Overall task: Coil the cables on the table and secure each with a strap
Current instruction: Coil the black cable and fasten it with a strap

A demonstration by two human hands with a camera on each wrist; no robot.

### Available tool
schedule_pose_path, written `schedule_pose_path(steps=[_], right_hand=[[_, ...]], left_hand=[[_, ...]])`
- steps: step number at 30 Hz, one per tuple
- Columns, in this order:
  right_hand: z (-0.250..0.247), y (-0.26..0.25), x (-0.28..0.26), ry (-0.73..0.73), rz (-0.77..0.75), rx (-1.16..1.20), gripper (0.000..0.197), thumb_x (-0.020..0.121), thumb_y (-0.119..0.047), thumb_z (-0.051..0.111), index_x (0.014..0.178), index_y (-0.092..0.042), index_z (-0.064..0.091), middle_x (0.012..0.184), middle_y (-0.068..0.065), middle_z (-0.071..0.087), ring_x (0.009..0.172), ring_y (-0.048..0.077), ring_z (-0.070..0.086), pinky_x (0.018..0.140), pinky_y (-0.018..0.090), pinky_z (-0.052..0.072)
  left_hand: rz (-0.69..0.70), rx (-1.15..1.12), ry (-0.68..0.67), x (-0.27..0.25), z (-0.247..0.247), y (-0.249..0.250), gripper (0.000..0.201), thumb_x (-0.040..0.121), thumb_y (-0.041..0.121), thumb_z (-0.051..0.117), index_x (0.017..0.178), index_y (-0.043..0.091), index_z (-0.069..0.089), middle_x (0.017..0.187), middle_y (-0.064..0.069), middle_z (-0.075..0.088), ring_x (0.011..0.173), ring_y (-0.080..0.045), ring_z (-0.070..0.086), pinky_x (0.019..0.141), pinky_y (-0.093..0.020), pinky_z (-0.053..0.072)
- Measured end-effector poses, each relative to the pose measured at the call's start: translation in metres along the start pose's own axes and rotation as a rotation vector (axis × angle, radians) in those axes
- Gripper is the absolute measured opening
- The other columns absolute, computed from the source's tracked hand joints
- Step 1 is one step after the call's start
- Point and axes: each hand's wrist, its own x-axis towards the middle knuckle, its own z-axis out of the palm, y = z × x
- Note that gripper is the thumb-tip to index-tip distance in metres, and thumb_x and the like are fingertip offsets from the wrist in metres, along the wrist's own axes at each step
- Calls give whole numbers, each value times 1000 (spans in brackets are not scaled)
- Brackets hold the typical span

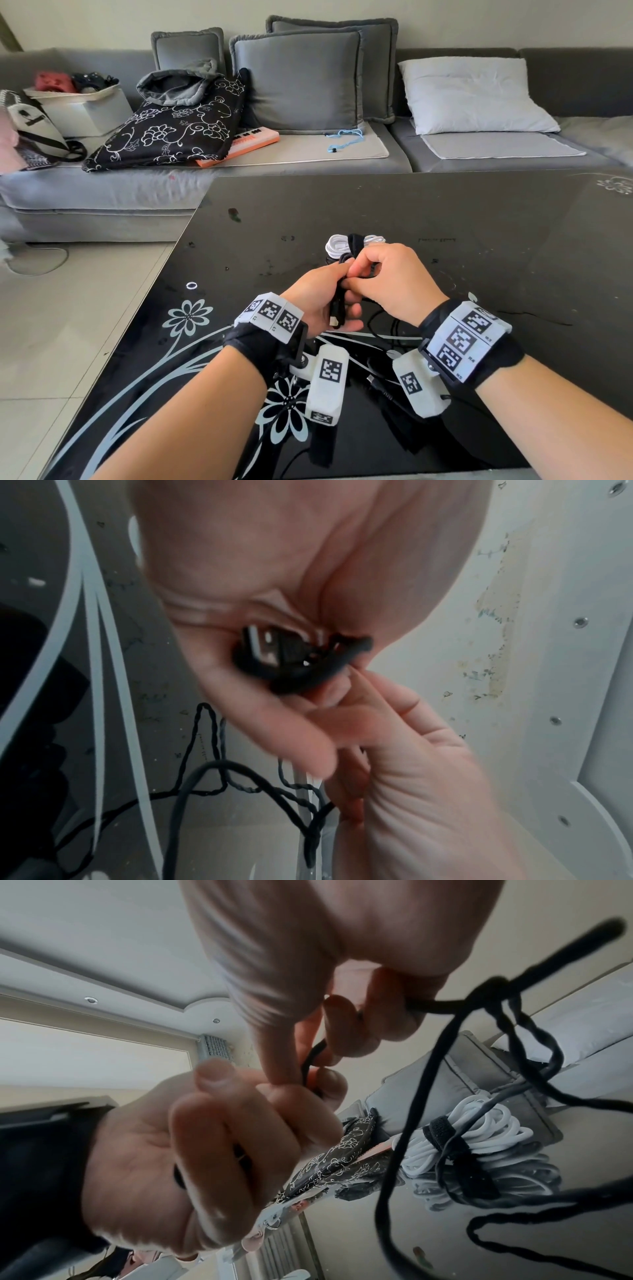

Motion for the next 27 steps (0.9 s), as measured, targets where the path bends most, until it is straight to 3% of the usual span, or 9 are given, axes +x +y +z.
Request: schedule_pose_path(steps=[3, 6, 10, 13, 18, 20, 22, 24, 27], right_hand=[[0, -1, 0, -5, -10, -33, 19, 70, -19, 83, 65, -27, 67, 66, -12, 63, 65, 6, 59, 68, 31, 53], [-1, -1, -2, -13, -21, -35, 17, 70, -17, 83, 68, -26, 69, 71, -11, 66, 71, 6, 63, 71, 28, 53], [-6, 2, -1, 27, -2, 15, 18, 71, -14, 84, 72, -26, 71, 72, -10, 68, 63, -3, 59, 64, 13, 45], [-12, 3, 0, -13, 25, 85, 15, 74, -12, 85, 78, -17, 72, 75, -3, 67, 51, -7, 54, 54, 7, 37], [-15, 6, 2, -50, 67, 154, 14, 77, -8, 81, 77, -20, 73, 62, -9, 67, 47, 0, 49, 56, 13, 40], [-17, 8, 4, -30, 63, 163, 16, 78, -6, 79, 78, -21, 74, 64, -8, 72, 52, 16, 55, 59, 24, 48], [-18, 8, 4, 6, 51, 177, 17, 80, -6, 77, 80, -23, 74, 69, -7, 74, 66, 28, 65, 70, 35, 53], [-17, 9, 4, 42, 45, 185, 19, 81, -7, 77, 78, -25, 72, 66, -9, 73, 67, 25, 67, 68, 34, 51], [-17, 8, 3, 49, 61, 213, 14, 83, -12, 77, 78, -24, 72, 63, -2, 72, 56, 31, 59, 59, 35, 47]], left_hand=[[-34, -2, 17, 4, -1, -2, 45, 100, 44, 49, 62, 22, 47, 56, 5, 40, 39, -7, 38, 38, -17, 36], [-41, 23, 9, 6, -2, -2, 44, 101, 44, 45, 63, 23, 40, 53, 7, 34, 37, -4, 25, 33, -15, 18], [-4, 67, -41, 9, -6, -1, 36, 104, 42, 38, 74, 23, 42, 55, 7, 27, 40, -5, 18, 35, -16, 10], [6, 60, -54, 9, -10, 0, 33, 104, 44, 40, 79, 24, 46, 53, 7, 23, 40, -6, 16, 36, -17, 9], [25, 150, -46, 8, -11, 1, 34, 101, 53, 41, 91, 22, 52, 53, 7, 22, 41, -6, 15, 36, -16, 10], [36, 211, -58, 8, -10, 1, 49, 98, 65, 35, 94, 20, 55, 53, 6, 22, 40, -7, 15, 35, -15, 13], [45, 245, -76, 8, -9, 0, 58, 97, 69, 28, 96, 17, 55, 53, 5, 22, 39, -7, 15, 35, -14, 14], [46, 272, -98, 8, -7, -1, 58, 99, 65, 25, 96, 16, 55, 51, 6, 23, 38, -7, 16, 35, -14, 13], [70, 286, -113, 6, -5, -1, 51, 103, 57, 25, 93, 16, 54, 49, 7, 25, 38, -7, 16, 36, -15, 12]])
